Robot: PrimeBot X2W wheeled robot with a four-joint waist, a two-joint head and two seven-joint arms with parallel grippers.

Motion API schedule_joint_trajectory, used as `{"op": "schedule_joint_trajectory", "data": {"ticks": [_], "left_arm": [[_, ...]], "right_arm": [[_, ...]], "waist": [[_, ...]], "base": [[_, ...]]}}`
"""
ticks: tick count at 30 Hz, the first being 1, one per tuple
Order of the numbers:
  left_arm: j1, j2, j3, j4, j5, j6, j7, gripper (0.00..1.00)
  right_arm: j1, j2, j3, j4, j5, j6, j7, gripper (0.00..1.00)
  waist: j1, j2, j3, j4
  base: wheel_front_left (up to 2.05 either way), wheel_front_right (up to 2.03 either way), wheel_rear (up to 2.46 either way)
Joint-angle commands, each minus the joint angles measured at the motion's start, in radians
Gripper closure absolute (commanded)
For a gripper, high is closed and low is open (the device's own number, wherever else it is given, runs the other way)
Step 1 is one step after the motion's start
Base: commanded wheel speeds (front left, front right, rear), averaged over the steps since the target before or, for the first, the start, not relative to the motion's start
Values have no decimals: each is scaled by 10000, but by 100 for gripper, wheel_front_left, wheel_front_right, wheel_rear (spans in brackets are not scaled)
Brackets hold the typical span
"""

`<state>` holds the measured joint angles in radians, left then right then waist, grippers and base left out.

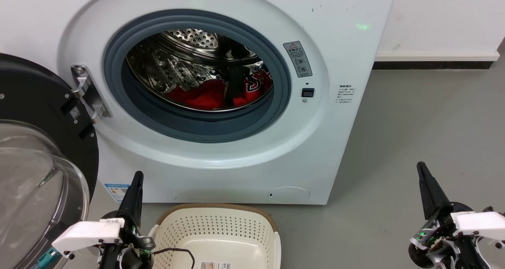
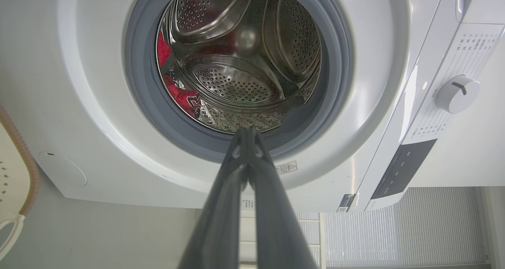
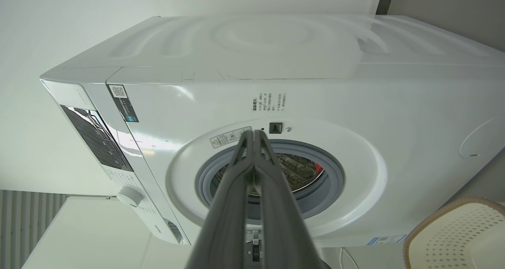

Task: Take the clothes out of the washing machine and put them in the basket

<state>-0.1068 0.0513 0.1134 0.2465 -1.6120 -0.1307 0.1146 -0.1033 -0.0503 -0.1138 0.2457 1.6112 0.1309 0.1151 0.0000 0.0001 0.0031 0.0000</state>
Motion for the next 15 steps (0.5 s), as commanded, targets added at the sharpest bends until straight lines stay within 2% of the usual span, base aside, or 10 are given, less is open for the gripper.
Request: {"op": "schedule_joint_trajectory", "data": {"ticks": [1,15], "left_arm": [[-54,-22,20,-10,-20,-17,18,100],[-54,-22,20,-10,-20,-17,18,100]], "right_arm": [[-120,0,7,11,34,-4,3,100],[-120,0,8,11,34,-4,3,100]], "waist": [[0,-1,0,0],[0,-1,0,0]], "base": [[0,0,0],[0,0,0]]}}
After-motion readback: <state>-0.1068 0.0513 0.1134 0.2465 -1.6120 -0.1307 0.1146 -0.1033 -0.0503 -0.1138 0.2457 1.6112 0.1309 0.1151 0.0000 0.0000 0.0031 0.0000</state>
